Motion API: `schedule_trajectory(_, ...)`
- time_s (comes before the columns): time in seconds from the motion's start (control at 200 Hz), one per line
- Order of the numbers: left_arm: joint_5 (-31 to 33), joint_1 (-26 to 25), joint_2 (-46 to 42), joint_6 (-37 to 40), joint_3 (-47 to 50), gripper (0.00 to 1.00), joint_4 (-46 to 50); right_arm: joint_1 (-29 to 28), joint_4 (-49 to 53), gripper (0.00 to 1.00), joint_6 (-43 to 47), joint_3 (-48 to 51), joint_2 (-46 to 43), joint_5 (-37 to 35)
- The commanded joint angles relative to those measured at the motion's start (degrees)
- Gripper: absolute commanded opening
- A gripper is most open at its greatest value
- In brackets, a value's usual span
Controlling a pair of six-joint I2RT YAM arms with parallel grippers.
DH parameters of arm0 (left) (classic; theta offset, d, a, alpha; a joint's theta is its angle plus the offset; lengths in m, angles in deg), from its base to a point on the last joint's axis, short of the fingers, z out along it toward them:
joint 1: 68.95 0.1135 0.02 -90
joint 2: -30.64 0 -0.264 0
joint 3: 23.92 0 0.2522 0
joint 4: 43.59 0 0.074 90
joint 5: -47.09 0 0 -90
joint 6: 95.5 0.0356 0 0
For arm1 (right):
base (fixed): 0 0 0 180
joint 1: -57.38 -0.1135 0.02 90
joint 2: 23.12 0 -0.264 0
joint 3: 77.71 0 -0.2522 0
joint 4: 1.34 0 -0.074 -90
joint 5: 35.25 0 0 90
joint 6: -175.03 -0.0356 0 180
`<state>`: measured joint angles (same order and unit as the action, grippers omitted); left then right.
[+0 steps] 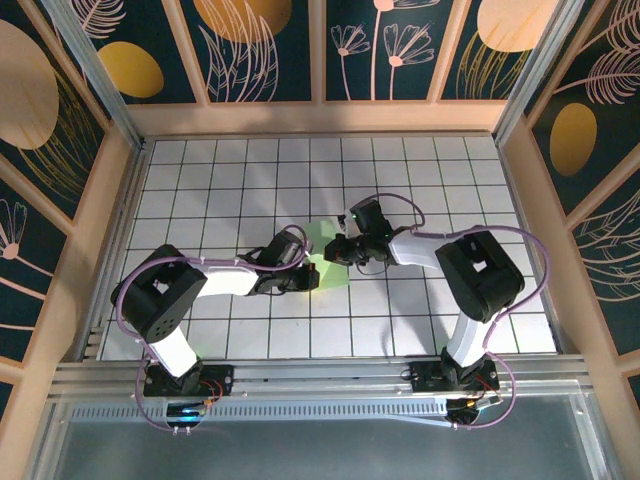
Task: Fold a paper plane with a square sheet of paper (fold left side to right side)
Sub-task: Fold the triangle a second time at the center of the table.
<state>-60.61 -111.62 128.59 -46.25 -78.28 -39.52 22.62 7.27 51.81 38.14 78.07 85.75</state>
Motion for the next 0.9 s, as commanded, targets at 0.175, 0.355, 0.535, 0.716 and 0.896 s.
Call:
schedule_trajectory(0.175,2.8,-0.5,2.5,1.5,0.9,0.0,5.1,-1.8,-2.5,0.0,0.0,-0.1,2.9,-1.6)
schedule_trajectory(0.355,3.3,-0.6,2.5,1.6,1.1,0.0,5.4,-1.6,0.0,0.0,1.9,-2.6,5.9,-4.6)
schedule_trajectory(0.535,3.5,-0.5,2.5,1.8,1.5,0.0,5.7,0.0,1.4,0.0,3.2,-3.3,7.5,-6.8)
schedule_trajectory(0.716,3.5,-0.6,2.7,1.9,1.9,0.0,5.7,3.1,1.2,0.0,4.3,-3.7,8.4,-6.8)
schedule_trajectory(0.896,3.6,-0.7,2.8,2.0,2.1,0.0,5.7,6.9,1.6,0.0,5.7,-6.0,10.1,-6.2)
